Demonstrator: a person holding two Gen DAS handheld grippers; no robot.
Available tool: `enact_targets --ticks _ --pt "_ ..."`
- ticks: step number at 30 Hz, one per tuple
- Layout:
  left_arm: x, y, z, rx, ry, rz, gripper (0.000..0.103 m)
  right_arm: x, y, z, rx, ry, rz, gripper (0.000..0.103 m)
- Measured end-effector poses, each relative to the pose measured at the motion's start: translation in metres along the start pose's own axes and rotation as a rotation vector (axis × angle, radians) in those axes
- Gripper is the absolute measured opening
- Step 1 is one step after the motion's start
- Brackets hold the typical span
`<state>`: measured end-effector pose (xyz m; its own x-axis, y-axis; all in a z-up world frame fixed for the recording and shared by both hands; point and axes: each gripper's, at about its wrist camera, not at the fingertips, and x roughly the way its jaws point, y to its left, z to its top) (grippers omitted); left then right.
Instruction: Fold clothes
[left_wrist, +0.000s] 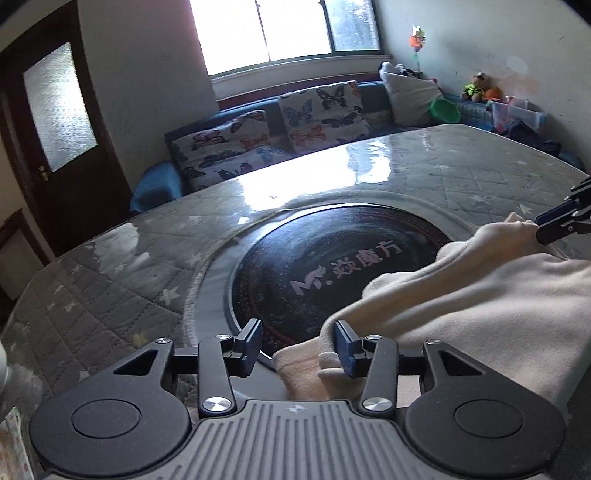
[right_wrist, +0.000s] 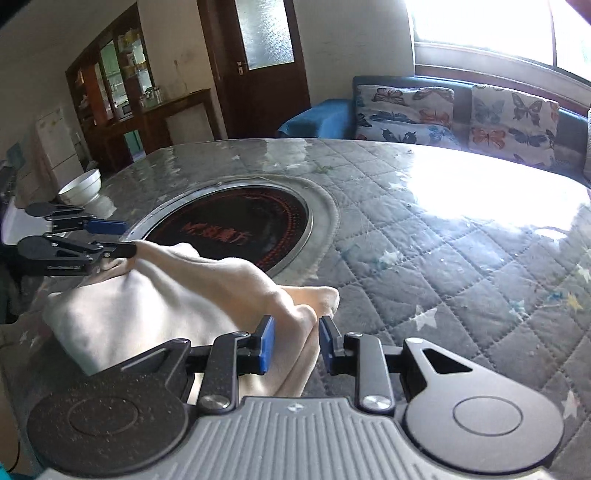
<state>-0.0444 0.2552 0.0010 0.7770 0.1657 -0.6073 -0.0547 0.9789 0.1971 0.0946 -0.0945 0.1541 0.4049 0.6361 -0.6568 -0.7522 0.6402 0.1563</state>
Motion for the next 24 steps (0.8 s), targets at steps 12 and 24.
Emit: enact_targets --ticks 12,24 --pt "-0.029 0.012 -0.001 -0.104 -0.031 -0.014 0.041 0.02 0.024 0.021 -0.039 -0.008 0.01 0.026" --pt "-0.047 -0.051 -0.023 -0.053 -0.025 -0.206 0.039 0.067 0.058 0.037 -0.096 0.027 -0.018 0.026"
